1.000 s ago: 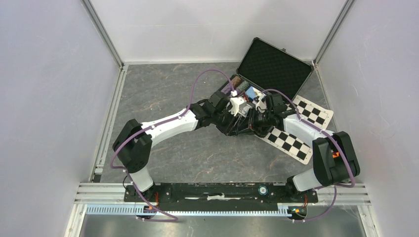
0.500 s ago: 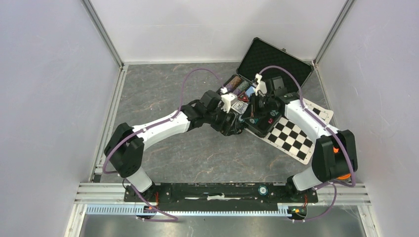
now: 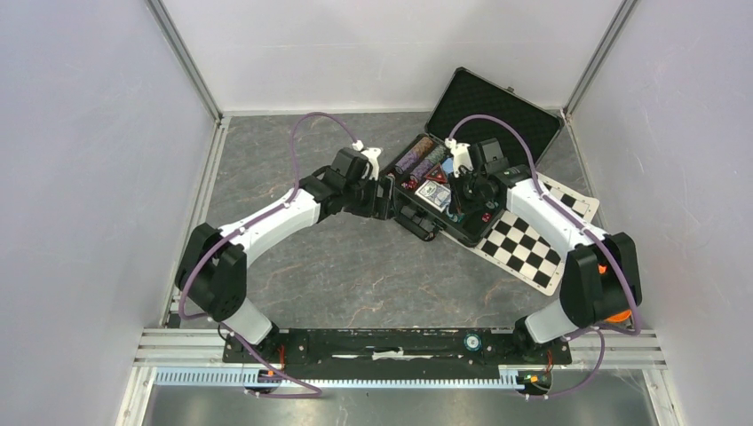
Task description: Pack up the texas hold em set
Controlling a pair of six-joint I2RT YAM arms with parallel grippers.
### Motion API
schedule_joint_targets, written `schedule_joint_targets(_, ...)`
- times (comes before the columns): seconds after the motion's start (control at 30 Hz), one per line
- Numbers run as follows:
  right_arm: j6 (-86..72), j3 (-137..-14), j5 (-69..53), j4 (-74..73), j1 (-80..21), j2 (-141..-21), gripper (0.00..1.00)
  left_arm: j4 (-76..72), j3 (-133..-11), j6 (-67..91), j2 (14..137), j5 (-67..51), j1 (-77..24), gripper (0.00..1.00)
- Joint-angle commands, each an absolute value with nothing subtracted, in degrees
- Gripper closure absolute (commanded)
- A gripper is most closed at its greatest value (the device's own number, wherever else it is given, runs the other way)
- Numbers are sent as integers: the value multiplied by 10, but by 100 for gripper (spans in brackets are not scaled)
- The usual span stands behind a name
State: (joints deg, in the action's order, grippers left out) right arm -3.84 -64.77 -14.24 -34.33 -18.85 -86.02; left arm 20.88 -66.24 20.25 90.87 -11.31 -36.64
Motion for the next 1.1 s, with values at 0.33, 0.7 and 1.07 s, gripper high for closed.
schedule_joint_targets(0.33, 79, -683, 52, -340, -265, -932, 98, 270, -696, 250, 887, -20, -345, 13)
schedule_joint_targets(0.7, 110, -661, 158, -347, -315, -918, 86, 274, -694, 250, 887, -14, -344, 13)
schedule_joint_targets(1.07, 112, -660, 196, -366, -336, -923, 82, 277, -686, 246, 881, -20, -344, 12)
